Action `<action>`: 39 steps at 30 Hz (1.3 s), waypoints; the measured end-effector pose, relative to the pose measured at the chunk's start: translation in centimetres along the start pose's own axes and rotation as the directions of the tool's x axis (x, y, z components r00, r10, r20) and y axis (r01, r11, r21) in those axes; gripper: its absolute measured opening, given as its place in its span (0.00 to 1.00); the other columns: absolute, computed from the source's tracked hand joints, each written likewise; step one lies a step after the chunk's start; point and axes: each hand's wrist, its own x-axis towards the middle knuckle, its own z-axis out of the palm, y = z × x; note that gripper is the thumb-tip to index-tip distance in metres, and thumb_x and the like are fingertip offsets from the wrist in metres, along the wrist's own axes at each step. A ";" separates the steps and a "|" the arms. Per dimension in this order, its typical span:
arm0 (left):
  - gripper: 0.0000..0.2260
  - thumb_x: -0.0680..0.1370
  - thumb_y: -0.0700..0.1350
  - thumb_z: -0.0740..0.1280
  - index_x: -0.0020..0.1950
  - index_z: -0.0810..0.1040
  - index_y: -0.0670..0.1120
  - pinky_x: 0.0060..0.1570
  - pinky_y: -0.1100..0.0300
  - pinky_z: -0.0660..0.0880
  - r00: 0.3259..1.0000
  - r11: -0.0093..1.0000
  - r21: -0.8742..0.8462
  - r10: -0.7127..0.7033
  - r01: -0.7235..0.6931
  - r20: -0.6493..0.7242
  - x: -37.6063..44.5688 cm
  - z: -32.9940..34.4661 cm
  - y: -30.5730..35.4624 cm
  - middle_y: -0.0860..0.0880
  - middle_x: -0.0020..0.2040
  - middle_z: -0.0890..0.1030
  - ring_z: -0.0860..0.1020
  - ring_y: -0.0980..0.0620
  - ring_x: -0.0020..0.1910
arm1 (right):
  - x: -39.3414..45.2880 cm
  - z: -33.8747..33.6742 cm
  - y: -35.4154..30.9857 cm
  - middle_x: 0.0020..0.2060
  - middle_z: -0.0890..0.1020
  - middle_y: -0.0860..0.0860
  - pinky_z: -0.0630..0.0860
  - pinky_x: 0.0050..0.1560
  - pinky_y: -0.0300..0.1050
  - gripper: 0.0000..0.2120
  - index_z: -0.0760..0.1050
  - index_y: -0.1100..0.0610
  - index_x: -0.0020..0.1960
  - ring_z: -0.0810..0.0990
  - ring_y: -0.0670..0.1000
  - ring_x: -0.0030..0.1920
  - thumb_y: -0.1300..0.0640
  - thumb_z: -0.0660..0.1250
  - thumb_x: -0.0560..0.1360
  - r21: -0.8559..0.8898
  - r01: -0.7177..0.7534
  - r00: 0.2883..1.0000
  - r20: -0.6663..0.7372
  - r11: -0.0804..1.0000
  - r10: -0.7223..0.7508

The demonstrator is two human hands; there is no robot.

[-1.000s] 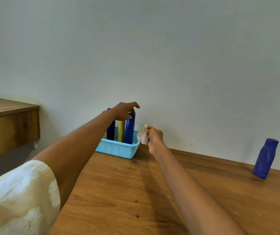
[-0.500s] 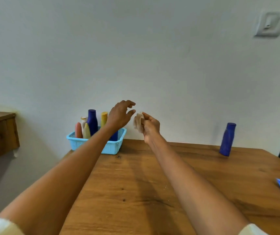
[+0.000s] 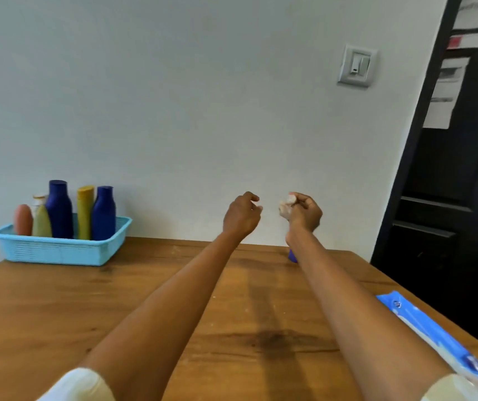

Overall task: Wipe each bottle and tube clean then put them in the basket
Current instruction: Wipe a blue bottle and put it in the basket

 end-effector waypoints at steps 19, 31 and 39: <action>0.14 0.76 0.45 0.67 0.58 0.70 0.42 0.52 0.51 0.73 0.945 0.907 0.300 0.231 -0.295 0.232 7.5 13.6 0.6 0.42 0.56 0.76 0.74 0.43 0.54 | 11.7 -4.9 1.7 0.48 0.82 0.53 0.79 0.52 0.46 0.11 0.81 0.55 0.42 0.81 0.55 0.50 0.69 0.65 0.73 -0.028 0.051 0.999 -0.001 0.998 -0.051; 0.18 0.75 0.41 0.68 0.65 0.74 0.41 0.55 0.54 0.76 0.999 0.949 -0.316 -0.018 0.008 -0.028 2.9 4.6 0.6 0.44 0.57 0.78 0.77 0.46 0.54 | 3.7 -1.8 -0.9 0.41 0.81 0.54 0.80 0.36 0.39 0.10 0.82 0.60 0.47 0.81 0.54 0.41 0.70 0.65 0.72 0.099 -0.027 0.993 0.115 0.995 0.016; 0.12 0.77 0.39 0.66 0.60 0.77 0.41 0.45 0.64 0.78 1.000 0.796 -0.605 -0.030 0.018 -0.010 -3.0 -7.9 -0.1 0.46 0.50 0.82 0.80 0.51 0.48 | -6.7 3.4 -2.5 0.43 0.83 0.52 0.81 0.48 0.47 0.12 0.82 0.54 0.41 0.82 0.54 0.47 0.66 0.64 0.73 0.148 0.090 0.958 0.259 0.985 -0.126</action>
